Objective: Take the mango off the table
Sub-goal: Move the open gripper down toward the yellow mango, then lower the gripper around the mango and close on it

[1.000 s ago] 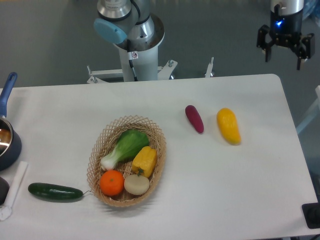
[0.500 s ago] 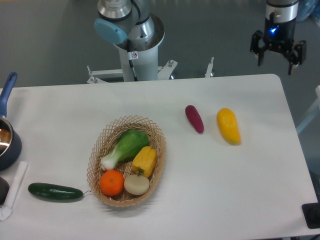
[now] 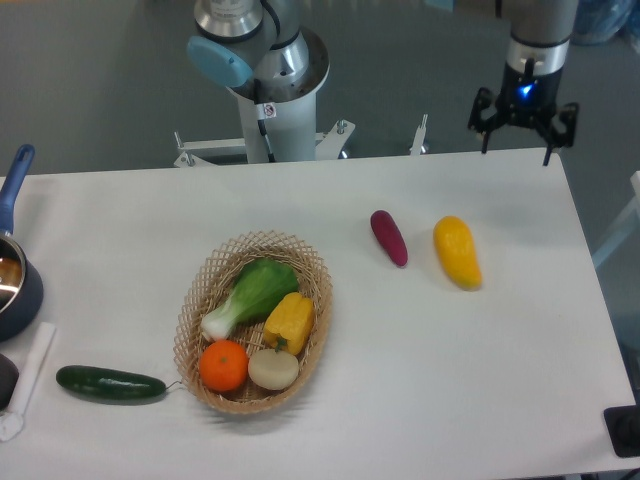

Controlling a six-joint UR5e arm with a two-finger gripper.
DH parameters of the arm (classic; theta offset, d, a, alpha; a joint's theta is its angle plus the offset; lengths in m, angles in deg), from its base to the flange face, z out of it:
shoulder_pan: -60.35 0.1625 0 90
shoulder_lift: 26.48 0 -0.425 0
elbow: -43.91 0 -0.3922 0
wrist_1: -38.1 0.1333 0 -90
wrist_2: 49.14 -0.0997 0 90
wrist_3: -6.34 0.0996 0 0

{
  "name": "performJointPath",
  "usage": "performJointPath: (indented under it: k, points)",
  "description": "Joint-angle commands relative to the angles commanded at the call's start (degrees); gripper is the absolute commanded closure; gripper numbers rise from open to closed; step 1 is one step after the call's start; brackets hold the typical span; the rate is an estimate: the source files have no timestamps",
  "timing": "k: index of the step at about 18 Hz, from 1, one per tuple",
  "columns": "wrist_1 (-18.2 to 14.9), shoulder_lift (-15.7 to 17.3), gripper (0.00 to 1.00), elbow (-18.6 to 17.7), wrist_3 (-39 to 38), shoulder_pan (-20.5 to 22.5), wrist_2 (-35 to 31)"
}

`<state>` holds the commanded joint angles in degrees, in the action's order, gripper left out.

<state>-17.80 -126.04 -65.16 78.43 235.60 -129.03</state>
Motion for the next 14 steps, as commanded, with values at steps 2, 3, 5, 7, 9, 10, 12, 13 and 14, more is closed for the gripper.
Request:
performJointPath:
  k: [2, 3, 5, 7, 9, 10, 12, 13, 14]
  points:
    - [0.2, -4.0, 0.0, 1.8, -4.0, -1.1, 2.0]
    - [0.3, -5.4, 0.0, 2.5, -5.9, -1.1, 3.2]
    - [0.8, -7.3, 0.0, 2.7, -7.1, -2.2, 3.8]
    - [2.1, -8.8, 0.0, 2.7, -8.0, -3.6, 3.7]
    - [2.5, -9.9, 0.0, 2.7, -11.3, -4.7, 3.5]
    - [3.0, -10.2, 0.0, 2.7, -12.8, -5.2, 3.5]
    - [4.7, -10.5, 0.0, 2.0, -13.5, -5.6, 3.5]
    - [5.1, -10.7, 0.0, 1.9, -13.6, -6.1, 3.3]
    - [5.2, -10.8, 0.0, 2.0, -13.6, -6.6, 2.7]
